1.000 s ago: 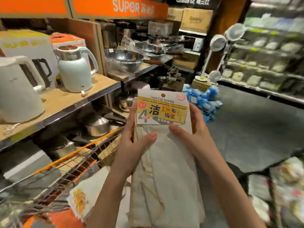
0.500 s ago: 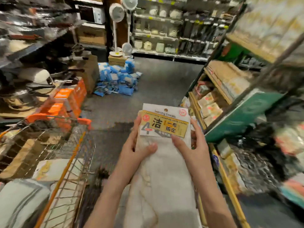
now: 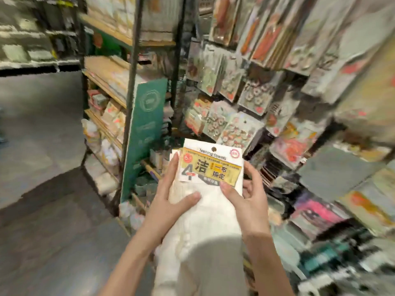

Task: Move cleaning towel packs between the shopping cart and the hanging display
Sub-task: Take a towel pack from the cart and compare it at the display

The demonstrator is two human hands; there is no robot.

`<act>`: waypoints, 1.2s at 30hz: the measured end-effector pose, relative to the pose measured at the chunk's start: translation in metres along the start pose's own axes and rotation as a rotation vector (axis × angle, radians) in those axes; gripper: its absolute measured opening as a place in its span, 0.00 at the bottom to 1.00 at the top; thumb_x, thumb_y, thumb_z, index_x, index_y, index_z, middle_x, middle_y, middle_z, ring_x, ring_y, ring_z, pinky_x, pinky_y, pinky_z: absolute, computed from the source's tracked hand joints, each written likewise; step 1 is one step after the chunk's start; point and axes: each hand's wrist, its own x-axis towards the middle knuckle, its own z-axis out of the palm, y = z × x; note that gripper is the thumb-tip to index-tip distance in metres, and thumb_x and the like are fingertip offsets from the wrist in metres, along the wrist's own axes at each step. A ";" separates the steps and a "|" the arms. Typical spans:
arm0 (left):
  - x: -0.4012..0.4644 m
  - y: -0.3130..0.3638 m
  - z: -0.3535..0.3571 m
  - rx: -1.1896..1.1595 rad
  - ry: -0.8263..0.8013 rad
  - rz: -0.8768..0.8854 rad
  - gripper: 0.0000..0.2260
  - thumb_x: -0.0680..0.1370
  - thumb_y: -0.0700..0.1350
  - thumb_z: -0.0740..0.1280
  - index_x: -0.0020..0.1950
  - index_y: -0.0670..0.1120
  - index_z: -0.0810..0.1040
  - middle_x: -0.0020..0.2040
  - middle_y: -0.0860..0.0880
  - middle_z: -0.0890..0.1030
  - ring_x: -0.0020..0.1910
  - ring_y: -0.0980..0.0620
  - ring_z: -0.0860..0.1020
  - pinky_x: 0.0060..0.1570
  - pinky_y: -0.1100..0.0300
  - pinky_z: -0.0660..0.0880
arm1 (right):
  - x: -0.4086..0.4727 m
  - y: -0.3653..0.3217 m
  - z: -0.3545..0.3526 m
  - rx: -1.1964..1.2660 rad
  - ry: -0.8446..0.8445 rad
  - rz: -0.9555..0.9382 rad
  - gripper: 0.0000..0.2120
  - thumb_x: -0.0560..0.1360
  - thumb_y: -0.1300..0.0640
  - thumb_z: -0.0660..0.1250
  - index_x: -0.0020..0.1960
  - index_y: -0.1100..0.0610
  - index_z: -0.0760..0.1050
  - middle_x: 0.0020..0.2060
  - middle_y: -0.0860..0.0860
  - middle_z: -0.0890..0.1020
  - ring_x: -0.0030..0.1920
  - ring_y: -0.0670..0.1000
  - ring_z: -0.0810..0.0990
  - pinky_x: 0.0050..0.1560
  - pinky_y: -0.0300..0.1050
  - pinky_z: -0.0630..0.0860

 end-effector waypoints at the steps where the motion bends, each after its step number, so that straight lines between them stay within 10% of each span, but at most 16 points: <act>1: 0.006 -0.001 0.016 -0.001 -0.047 0.005 0.39 0.61 0.63 0.74 0.67 0.75 0.58 0.71 0.64 0.65 0.71 0.59 0.64 0.71 0.46 0.62 | 0.000 -0.002 -0.017 0.016 0.055 -0.002 0.29 0.69 0.69 0.71 0.60 0.44 0.69 0.46 0.57 0.79 0.41 0.42 0.80 0.44 0.32 0.75; 5: 0.025 -0.002 0.074 0.008 -0.225 0.013 0.31 0.62 0.62 0.72 0.63 0.74 0.66 0.67 0.63 0.70 0.69 0.59 0.67 0.70 0.46 0.63 | -0.005 -0.004 -0.075 0.102 0.270 0.000 0.28 0.69 0.71 0.70 0.63 0.50 0.68 0.47 0.58 0.82 0.47 0.51 0.82 0.56 0.54 0.76; 11: 0.034 0.006 0.131 -0.089 -0.424 0.002 0.28 0.63 0.59 0.73 0.62 0.69 0.69 0.67 0.56 0.74 0.65 0.55 0.72 0.66 0.46 0.68 | -0.020 -0.015 -0.122 0.094 0.428 -0.079 0.28 0.65 0.62 0.69 0.64 0.53 0.67 0.46 0.48 0.85 0.48 0.50 0.83 0.47 0.41 0.79; 17: 0.024 0.001 0.179 -0.054 -0.551 -0.039 0.33 0.63 0.65 0.71 0.66 0.69 0.65 0.66 0.62 0.72 0.66 0.56 0.71 0.67 0.45 0.66 | -0.036 -0.007 -0.165 0.123 0.557 -0.059 0.28 0.65 0.62 0.69 0.63 0.52 0.67 0.53 0.56 0.83 0.51 0.54 0.83 0.54 0.51 0.78; 25: -0.027 0.021 0.267 -0.101 -0.602 -0.078 0.22 0.74 0.46 0.72 0.62 0.62 0.69 0.54 0.60 0.75 0.47 0.72 0.74 0.46 0.82 0.66 | -0.066 -0.004 -0.258 0.145 0.616 -0.019 0.26 0.69 0.64 0.73 0.62 0.52 0.67 0.51 0.56 0.83 0.51 0.53 0.83 0.50 0.48 0.80; 29: -0.046 0.014 0.323 -0.154 -0.593 -0.053 0.29 0.62 0.57 0.74 0.62 0.66 0.71 0.64 0.54 0.76 0.61 0.57 0.76 0.62 0.56 0.72 | -0.075 -0.006 -0.321 0.089 0.582 -0.007 0.24 0.71 0.66 0.70 0.61 0.51 0.66 0.49 0.54 0.83 0.49 0.49 0.83 0.48 0.43 0.80; 36: -0.081 0.000 0.393 -0.119 -0.468 -0.051 0.26 0.64 0.59 0.72 0.61 0.65 0.72 0.61 0.66 0.74 0.64 0.59 0.72 0.65 0.50 0.69 | -0.087 0.000 -0.401 0.140 0.524 0.029 0.23 0.72 0.71 0.67 0.60 0.53 0.65 0.47 0.54 0.83 0.42 0.44 0.84 0.41 0.35 0.79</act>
